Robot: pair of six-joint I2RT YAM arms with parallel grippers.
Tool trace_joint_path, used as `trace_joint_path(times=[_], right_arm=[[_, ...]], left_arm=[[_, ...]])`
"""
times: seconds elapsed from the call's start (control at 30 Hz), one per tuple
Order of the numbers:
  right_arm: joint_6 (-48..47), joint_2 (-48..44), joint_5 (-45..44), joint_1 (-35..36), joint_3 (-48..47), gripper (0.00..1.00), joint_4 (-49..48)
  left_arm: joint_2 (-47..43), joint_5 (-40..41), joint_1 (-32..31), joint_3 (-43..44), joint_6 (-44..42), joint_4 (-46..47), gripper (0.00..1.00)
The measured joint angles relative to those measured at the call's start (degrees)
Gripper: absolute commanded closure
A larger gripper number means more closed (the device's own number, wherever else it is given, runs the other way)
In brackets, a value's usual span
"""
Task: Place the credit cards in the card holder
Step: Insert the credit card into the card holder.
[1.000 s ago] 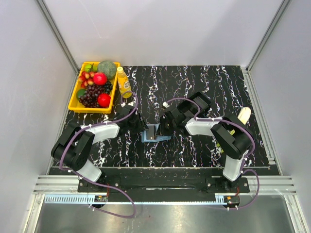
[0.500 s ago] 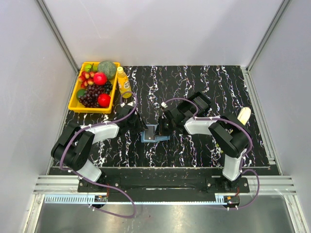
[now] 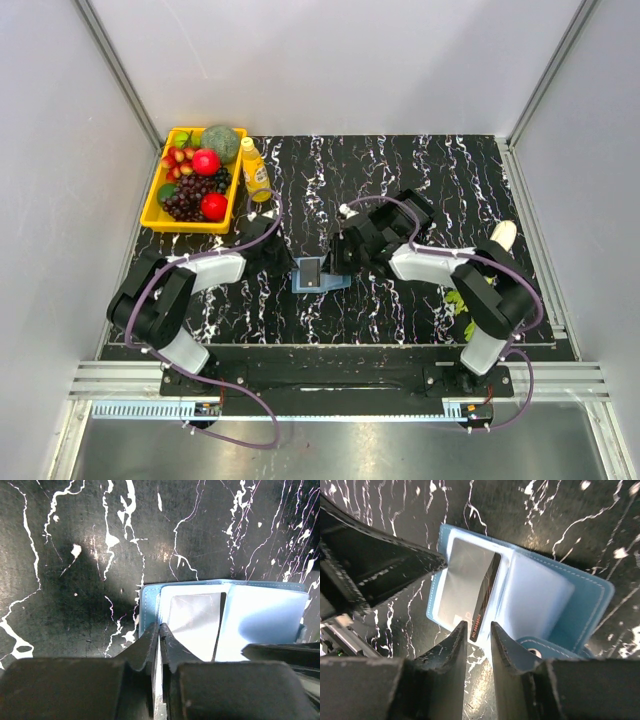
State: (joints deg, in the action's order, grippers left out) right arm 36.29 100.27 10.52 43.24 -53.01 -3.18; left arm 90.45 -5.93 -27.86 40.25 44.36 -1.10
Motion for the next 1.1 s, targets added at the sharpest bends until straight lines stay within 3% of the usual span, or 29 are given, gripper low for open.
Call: trace_joint_path(times=[0.3,0.47,0.87,1.1], right_arm=[[-3.28,-4.11,-10.05,-0.44,-2.58,0.67,8.09],[-5.27,-6.01,-12.35,-1.79,-3.98,0.61,12.61],[-12.68,-11.61,-14.51,-12.9,-14.34,0.57,19.08],[-19.93,-8.7,-15.89,-21.62,-18.69,0.45,24.46]], left_arm=[[0.52,-0.04,-0.07,1.57,-1.4,-2.1,0.94],[0.52,-0.02,-0.11,1.84,-2.01,-2.64,0.91],[0.52,0.0,-0.22,3.58,-3.43,-6.75,0.9],[0.52,-0.02,-0.22,3.91,-4.11,-7.54,0.89]])
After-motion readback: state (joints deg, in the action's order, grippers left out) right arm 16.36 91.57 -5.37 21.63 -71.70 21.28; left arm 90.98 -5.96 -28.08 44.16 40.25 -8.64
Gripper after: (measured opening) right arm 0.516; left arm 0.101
